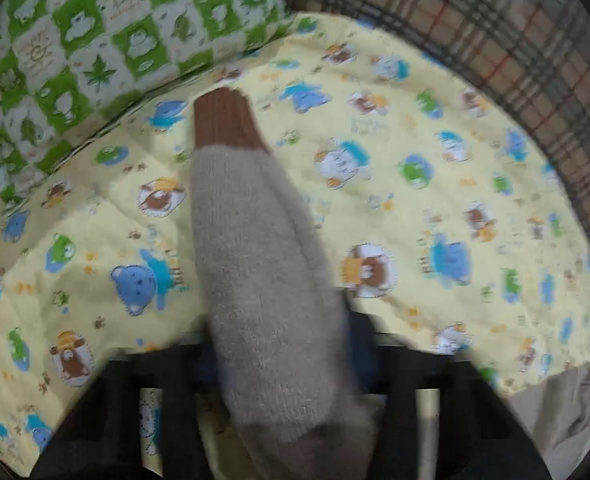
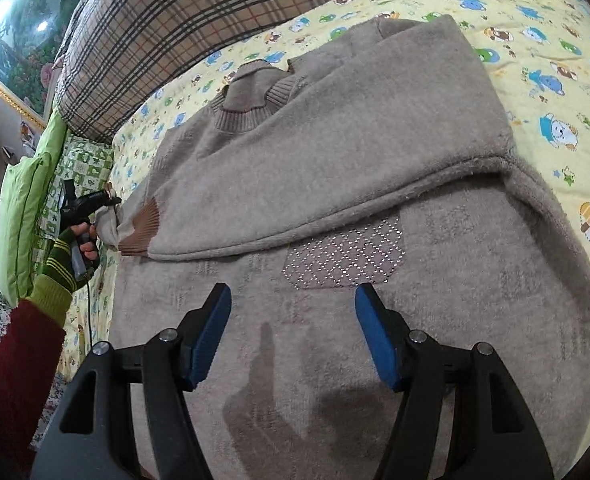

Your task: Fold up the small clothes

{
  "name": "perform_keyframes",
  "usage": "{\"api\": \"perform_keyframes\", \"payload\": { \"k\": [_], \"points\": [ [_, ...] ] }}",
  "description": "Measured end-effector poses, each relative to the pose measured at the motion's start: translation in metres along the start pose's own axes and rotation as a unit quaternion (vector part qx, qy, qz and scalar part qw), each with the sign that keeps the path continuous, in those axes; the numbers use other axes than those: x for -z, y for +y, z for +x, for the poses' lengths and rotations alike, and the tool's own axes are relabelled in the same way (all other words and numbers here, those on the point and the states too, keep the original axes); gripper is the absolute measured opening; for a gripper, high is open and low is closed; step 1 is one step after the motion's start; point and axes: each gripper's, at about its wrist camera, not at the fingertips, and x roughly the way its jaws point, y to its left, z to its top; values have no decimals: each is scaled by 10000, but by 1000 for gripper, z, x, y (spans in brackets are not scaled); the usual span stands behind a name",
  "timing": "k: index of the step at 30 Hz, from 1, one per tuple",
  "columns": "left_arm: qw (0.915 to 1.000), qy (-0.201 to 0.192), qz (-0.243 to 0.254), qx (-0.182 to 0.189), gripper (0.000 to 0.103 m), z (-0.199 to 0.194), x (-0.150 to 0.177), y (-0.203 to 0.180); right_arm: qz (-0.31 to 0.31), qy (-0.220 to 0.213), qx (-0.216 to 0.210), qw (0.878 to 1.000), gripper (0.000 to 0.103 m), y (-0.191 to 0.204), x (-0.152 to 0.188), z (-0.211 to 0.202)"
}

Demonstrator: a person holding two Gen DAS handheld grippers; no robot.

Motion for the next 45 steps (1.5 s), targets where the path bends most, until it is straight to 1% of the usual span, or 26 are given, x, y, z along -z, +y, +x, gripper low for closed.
{"api": "perform_keyframes", "payload": {
  "k": [1, 2, 3, 4, 6, 8, 10, 12, 13, 15, 18, 21, 23, 25, 27, 29, 31, 32, 34, 36, 38, 40, 41, 42, 43, 45],
  "points": [
    [9993, 22, -45, 361, 13, -6, 1, 0, 6, -7, 4, 10000, 65, 0, 0, 0],
    [9985, -63, -4, 541, 11, -14, 3, -3, 7, -13, 6, 10000, 65, 1, 0, 0],
    [9973, -183, 124, 697, 11, -25, 8, -9, 17, -27, -13, 10000, 65, 2, -1, -1],
    [9947, -333, 351, 911, 11, -42, 14, -22, 30, -32, -30, 10000, 65, 2, -1, -1],
    [9888, -472, 603, 1284, 11, -68, 25, -44, 68, -49, -77, 9999, 65, 4, -1, 0],
    [9786, -626, 898, 1741, 11, -99, 45, -76, 114, -65, -122, 9998, 65, 5, -2, 0],
    [9663, -711, 1198, 2163, 11, -127, 69, -112, 165, -111, -170, 9997, 65, 6, 0, -3],
    [9563, -708, 1458, 2435, 11, -144, 92, -142, 205, -185, -228, 9994, 65, 6, 3, -9],
    [9490, -668, 1656, 2599, 11, -151, 109, -164, 210, -213, -231, 9993, 65, 6, 4, -12],
    [9379, -551, 1956, 2811, 11, -154, 130, -198, 232, -297, -222, 9990, 65, 4, 7, -20],
    [9220, -423, 2396, 3012, 11, -155, 171, -243, 325, -442, -158, 9984, 65, -6, 12, -35],
    [9126, -216, 2599, 3148, 11, -148, 204, -274, 517, -585, -113, 9969, 65, -21, 16, -49],
    [9081, -103, 2824, 3090, 12, -137, 225, -292, 620, -656, -83, 9959, 65, -29, 17, -55],
    [9034, 156, 3063, 2996, 21, -124, 248, -304, 741, -717, -36, 9947, 65, -38, 17, -61],
    [8997, 404, 3201, 2941, 43, -113, 261, -309, 875, -756, -14, 9933, 65, -46, 16, -65],
    [8989, 569, 3248, 2885, 52, -110, 270, -300, 920, -784, -12, 9927, 65, -49, 13, -69],
    [8968, 524, 3325, 2872, 59, -118, 278, -284, 854, -814, -7, 9930, 65, -47, 6, -72],
    [8971, 480, 3336, 2856, 63, -124, 279, -276, 790, -835, 1, 9934, 65, -45, 2, -73],
    [8982, 402, 3315, 2858, 65, -138, 281, -253, 630, -848, -7, 9944, 65, -36, -8, -71],
    [9025, 368, 3200, 2859, 67, -149, 278, -228, 385, -804, -55, 9960, 65, -23, -24, -61],
    [9128, 248, 3095, 2652, 67, -156, 273, -201, 121, -725, -94, 9972, 65, -5, -39, -47],
    [9272, 64, 2987, 2257, 68, -156, 265, -173, -111, -678, -139, 9975, 65, 12, -52, -32],
    [9329, 3, 2927, 2097, 68, -154, 261, -164, -273, -616, -185, 9976, 65, 24, -62, -20],
    [9393, -33, 2832, 1937, 68, -150, 254, -153, -393, -524, -209, 9976, 65, 34, -71, -7],
    [9474, -25, 2672, 1760, 68, -144, 246, -140, -480, -464, -208, 9976, 65, 42, -78, 3],
    [9570, 5, 2456, 1542, 68, -133, 234, -123, -777, -319, -212, 9962, 65, 65, -99, 31]
  ]
}}
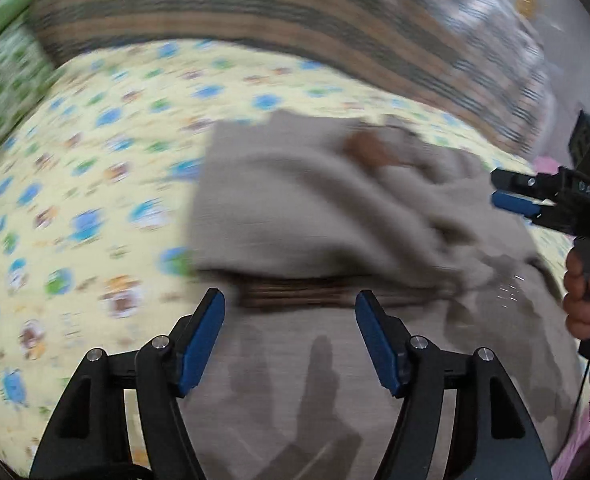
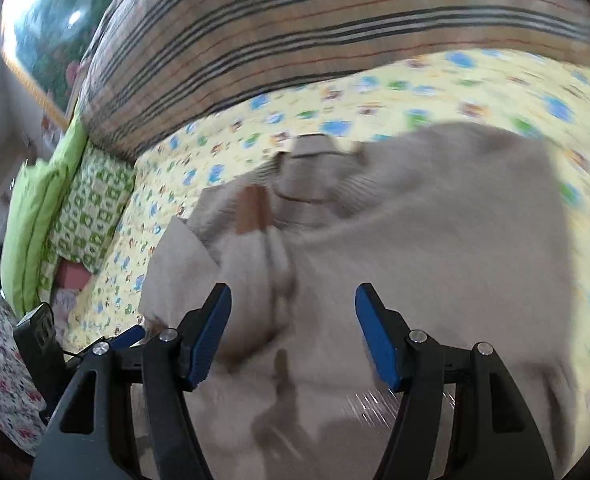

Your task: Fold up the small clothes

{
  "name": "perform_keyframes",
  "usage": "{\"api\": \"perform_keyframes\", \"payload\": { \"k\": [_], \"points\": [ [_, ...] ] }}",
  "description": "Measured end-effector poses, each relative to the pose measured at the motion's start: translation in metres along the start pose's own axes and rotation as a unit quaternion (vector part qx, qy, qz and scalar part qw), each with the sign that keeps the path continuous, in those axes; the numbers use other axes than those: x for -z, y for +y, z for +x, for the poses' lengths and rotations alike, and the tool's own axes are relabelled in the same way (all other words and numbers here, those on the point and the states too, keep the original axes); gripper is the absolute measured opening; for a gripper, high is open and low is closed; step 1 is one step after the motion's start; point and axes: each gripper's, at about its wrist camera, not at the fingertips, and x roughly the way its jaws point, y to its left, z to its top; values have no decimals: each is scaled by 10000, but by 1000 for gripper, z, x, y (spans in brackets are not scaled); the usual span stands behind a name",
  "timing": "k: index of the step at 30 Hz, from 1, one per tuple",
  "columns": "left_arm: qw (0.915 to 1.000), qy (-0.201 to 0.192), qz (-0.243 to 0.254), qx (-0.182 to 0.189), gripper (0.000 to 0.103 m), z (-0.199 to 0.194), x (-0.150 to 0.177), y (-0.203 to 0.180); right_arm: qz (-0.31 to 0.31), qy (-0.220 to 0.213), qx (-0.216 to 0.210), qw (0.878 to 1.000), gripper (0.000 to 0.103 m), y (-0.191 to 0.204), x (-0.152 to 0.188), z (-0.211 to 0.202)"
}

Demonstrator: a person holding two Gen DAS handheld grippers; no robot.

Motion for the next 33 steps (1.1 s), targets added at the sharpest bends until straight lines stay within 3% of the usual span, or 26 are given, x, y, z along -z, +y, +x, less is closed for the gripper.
{"api": "perform_keyframes", "payload": {
  "k": [3, 7, 8, 9, 10, 12, 15, 18, 19, 20, 25, 28, 30, 33],
  "points": [
    [9995, 12, -165, -262, 68, 9, -3, 23, -418, 138, 133, 9989, 65, 21, -22, 36],
    [9987, 217, -365, -267, 69, 29, -6, 33, -875, 570, 414, 9937, 64, 40, -40, 87],
    [9984, 228, -399, -315, 70, 33, -7, 33, -901, 646, 460, 9928, 54, 41, -40, 94],
    [9983, 198, -414, -366, 70, 34, -9, 32, -909, 788, 398, 9919, 28, 41, -40, 107],
    [9978, 150, -452, -462, 70, 35, -11, 33, -908, 854, 351, 9916, 14, 41, -39, 111],
    [9962, 75, -596, -631, 70, 35, -15, 37, -766, 741, 340, 9937, 11, 36, -37, 106],
    [9907, -51, -1161, -711, 70, 32, -17, 54, -85, -291, -26, 9995, 10, 12, -35, 43],
    [9886, -122, -1370, -605, 71, 30, -14, 61, 755, -1210, -124, 9897, 10, -31, -13, -21],
    [9891, -119, -1319, -649, 71, 30, -15, 58, 901, -1304, -80, 9873, 10, -41, -6, -30],
    [9894, -105, -1271, -692, 72, 31, -15, 56, 1046, -1332, 26, 9856, 10, -53, 5, -38],
    [9894, -75, -1215, -794, 71, 29, -12, 51, 1508, -607, 69, 9867, 14, -94, 50, -34],
    [9888, -70, -1280, -768, 71, 27, -8, 54, 1746, -674, -39, 9823, 20, -104, 60, -39],
    [9886, -68, -1298, -754, 71, 27, -7, 56, 1947, -670, -80, 9785, 36, -110, 58, -40],
    [9886, -71, -1298, -758, 72, 27, -8, 56, 2427, -825, -229, 9663, 38, -121, 59, -45]
  ]
}}
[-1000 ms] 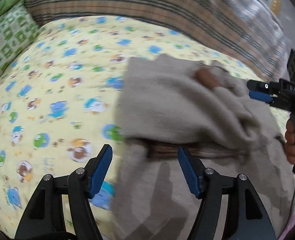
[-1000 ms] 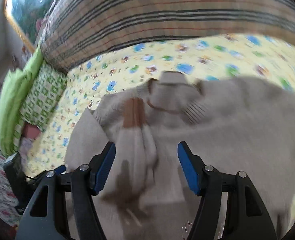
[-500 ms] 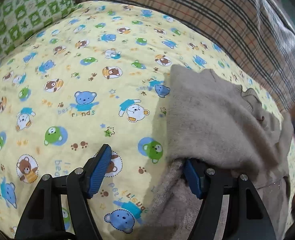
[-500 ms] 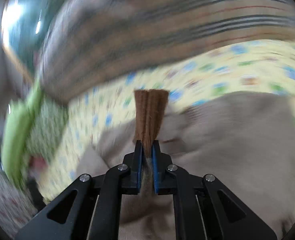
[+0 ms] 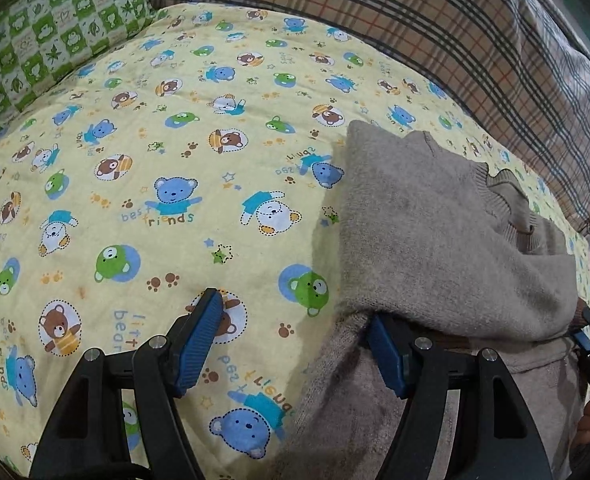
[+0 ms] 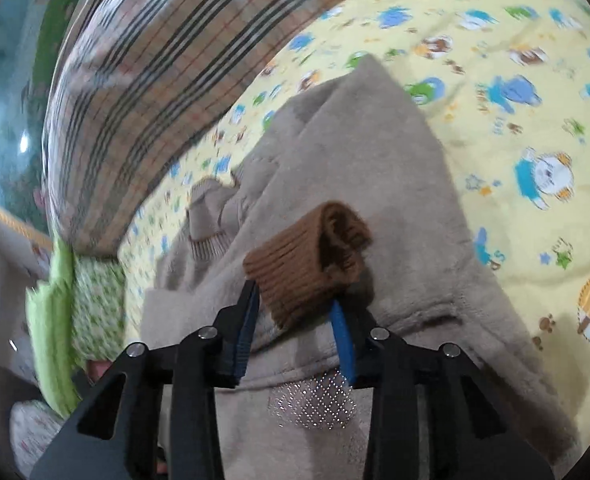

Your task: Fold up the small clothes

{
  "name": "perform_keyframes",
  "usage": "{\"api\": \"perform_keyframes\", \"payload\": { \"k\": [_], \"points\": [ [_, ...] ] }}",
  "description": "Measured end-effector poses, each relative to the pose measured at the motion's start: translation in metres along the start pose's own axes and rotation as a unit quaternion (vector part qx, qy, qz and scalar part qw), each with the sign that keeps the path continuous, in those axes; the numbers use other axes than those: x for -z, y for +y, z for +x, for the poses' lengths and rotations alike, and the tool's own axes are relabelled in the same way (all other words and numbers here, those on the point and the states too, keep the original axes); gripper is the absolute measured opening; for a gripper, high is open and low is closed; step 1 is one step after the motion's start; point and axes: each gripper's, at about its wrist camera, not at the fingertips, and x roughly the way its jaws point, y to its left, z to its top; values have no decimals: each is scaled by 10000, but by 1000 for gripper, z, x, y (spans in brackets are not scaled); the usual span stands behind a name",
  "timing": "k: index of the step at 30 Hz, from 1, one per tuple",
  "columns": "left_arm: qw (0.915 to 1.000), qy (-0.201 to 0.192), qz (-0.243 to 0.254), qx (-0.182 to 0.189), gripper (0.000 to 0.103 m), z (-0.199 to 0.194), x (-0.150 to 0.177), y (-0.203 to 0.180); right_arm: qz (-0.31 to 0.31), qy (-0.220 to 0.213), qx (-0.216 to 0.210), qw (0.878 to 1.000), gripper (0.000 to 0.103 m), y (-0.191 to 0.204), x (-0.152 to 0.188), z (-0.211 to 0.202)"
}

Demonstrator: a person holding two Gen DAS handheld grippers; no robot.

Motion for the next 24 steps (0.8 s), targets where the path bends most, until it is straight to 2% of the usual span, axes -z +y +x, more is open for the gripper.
{"api": "perform_keyframes", "payload": {
  "k": [4, 5, 6, 8, 10, 11, 12, 14, 17, 19, 20, 22, 24],
  "points": [
    [10000, 5, 43, -55, 71, 0, 0, -2, 284, -70, -86, 9995, 37, -12, -5, -4],
    [10000, 5, 51, -65, 71, 1, 0, -3, 147, -7, -26, 9999, 18, -7, -6, -1],
    [10000, 2, 45, -62, 71, 1, 0, -2, -25, 62, 18, 10000, 10, 0, -7, 0],
    [10000, 0, 11, -37, 71, 1, -1, -1, -313, 43, -190, 9993, 10, 16, -13, -6],
    [10000, -5, 4, -38, 73, 1, -1, 0, -773, -517, -819, 9923, 9, 44, -19, -39],
    [10000, -4, 10, -37, 74, 2, -1, -1, -1030, -749, -874, 9880, 9, 54, -21, -53],
    [10000, -3, 20, -37, 75, 3, -1, -1, -1275, -803, -592, 9868, 9, 60, -22, -60],
    [10000, 15, 53, -74, 75, 4, -1, -3, -1331, -498, -100, 9898, 9, 47, -23, -50],
    [9999, 65, 59, -50, 75, 2, -1, -1, -1189, -66, 266, 9925, 9, 19, -15, -34],
    [9995, 205, 78, 235, 74, -2, -1, 1, -1166, 46, 313, 9927, 9, 9, -6, -32],
    [9979, 290, 109, 562, 74, -5, -1, 2, -1186, 145, 315, 9923, 9, 4, -1, -30],
    [9867, 518, 73, 1542, 75, -11, -7, 5, -1221, 255, 310, 9917, 9, 1, 5, -27],
    [9814, 554, -26, 1840, 81, -13, -20, 8, -1322, 303, 295, 9903, 9, 3, 7, -27]
  ]
}}
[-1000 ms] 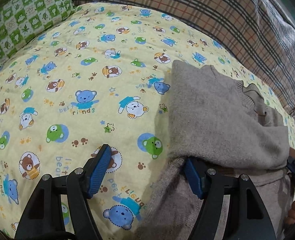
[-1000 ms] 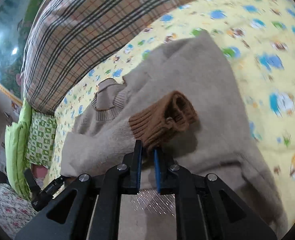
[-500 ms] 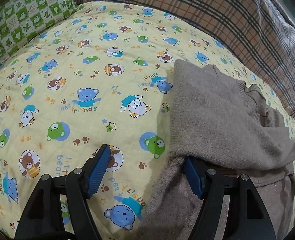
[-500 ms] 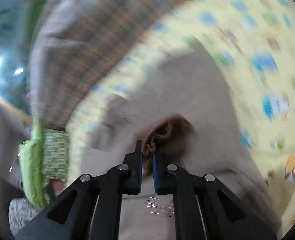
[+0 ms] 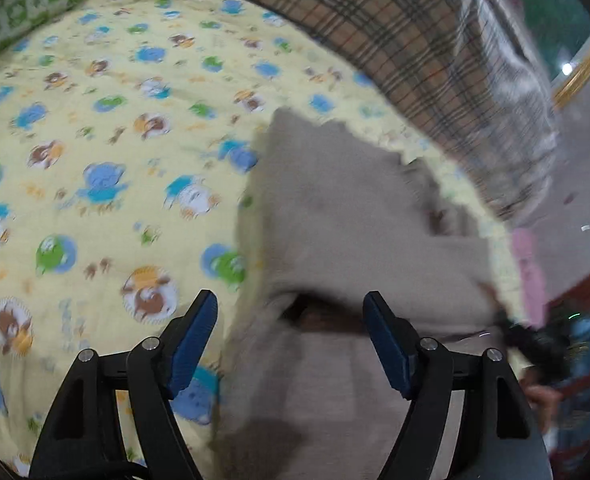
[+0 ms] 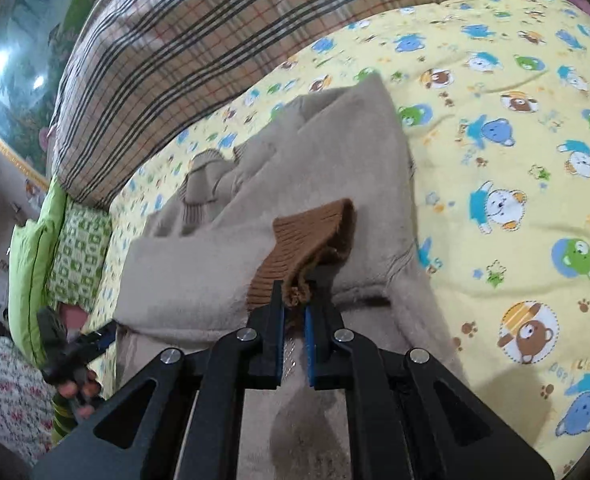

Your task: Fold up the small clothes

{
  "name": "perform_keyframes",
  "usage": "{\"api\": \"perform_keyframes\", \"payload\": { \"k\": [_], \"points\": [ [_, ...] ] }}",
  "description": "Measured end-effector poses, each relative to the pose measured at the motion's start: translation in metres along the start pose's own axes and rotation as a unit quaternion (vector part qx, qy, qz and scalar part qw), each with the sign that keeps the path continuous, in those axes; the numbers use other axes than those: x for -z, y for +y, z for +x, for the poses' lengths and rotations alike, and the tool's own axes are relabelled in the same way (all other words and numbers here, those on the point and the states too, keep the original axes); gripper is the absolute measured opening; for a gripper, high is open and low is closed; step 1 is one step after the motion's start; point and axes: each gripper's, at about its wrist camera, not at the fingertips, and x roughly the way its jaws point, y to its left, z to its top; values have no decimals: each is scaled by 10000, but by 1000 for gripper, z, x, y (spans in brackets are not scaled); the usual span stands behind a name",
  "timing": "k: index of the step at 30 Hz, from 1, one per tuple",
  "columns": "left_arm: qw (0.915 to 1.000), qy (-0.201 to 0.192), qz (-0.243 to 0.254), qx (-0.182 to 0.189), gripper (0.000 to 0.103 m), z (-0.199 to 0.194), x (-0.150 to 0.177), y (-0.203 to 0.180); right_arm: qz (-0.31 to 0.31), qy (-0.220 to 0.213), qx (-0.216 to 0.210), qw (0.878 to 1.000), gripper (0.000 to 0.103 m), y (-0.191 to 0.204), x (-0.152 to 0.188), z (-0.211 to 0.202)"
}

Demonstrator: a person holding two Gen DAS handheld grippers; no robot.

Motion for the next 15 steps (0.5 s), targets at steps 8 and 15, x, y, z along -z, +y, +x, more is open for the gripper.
{"api": "perform_keyframes", "payload": {
  "k": [8, 15],
  "points": [
    [9972, 688, -286, -6, 86, 81, -81, 8, -32, 99, 67, 9999, 9, -2, 4, 5],
    [9987, -223, 421, 199, 7, 65, -95, -28, -346, -20, 195, 9992, 9, 13, -4, 4]
  ]
}}
